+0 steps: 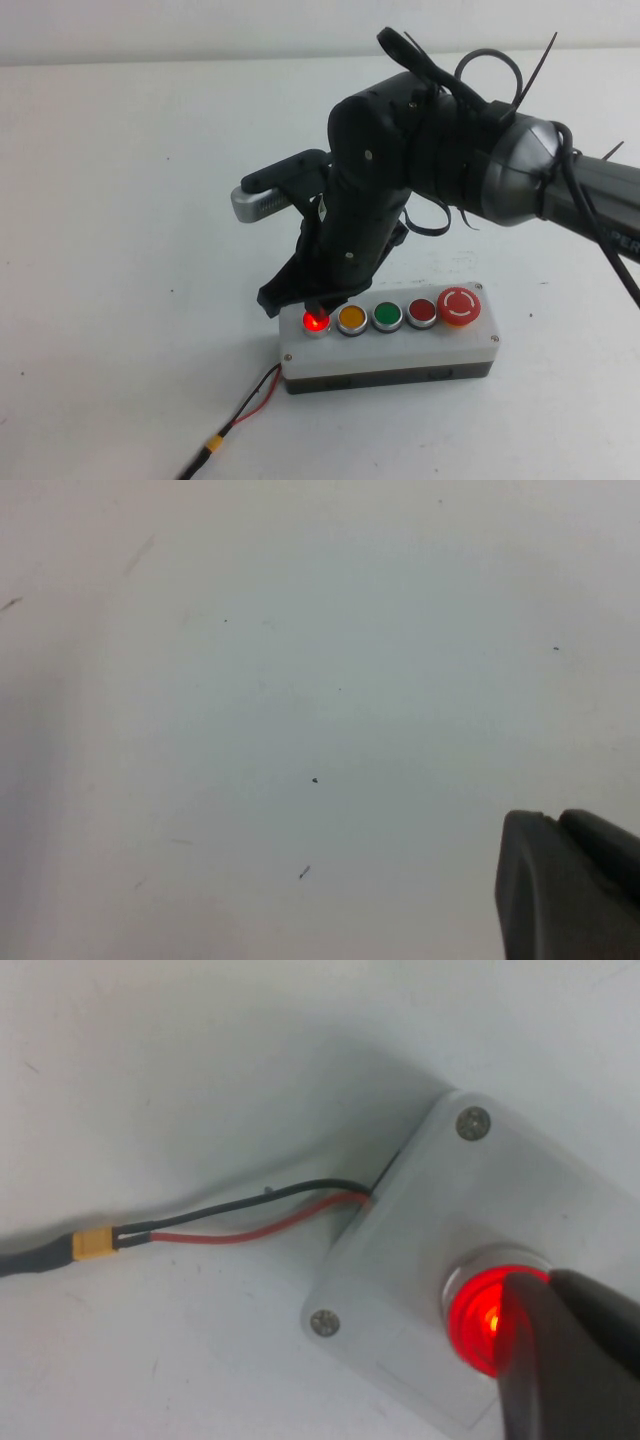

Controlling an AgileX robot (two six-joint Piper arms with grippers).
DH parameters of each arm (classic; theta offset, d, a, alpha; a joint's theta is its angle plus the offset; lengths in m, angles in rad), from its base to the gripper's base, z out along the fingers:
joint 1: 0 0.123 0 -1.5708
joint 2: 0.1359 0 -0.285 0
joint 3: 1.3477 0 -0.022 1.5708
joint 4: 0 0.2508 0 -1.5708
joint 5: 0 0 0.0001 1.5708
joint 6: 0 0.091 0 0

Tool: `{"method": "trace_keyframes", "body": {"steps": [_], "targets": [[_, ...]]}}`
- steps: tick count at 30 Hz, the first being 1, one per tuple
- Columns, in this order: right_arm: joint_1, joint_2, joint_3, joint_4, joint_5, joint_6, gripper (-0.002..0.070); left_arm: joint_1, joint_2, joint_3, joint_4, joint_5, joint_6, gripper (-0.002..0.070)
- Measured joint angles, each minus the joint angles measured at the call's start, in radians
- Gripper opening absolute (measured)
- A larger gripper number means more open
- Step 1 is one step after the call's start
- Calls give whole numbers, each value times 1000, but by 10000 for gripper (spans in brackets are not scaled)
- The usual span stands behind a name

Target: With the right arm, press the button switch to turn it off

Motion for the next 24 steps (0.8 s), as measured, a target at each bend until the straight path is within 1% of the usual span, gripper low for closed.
{"method": "trace_keyframes", "body": {"steps": [8, 13, 19, 24], "targets": [[0, -5, -5, 0, 2, 0, -15, 0, 0, 0, 0, 0, 0, -2], [0, -77, 16, 2, 31, -23, -15, 0, 0, 0, 0, 0, 0, -2], [0, -294, 79, -13, 41, -48, -15, 0, 0, 0, 0, 0, 0, -2], [0, -506, 234, -40, 36, -52, -15, 0, 0, 0, 0, 0, 0, -2]]}}
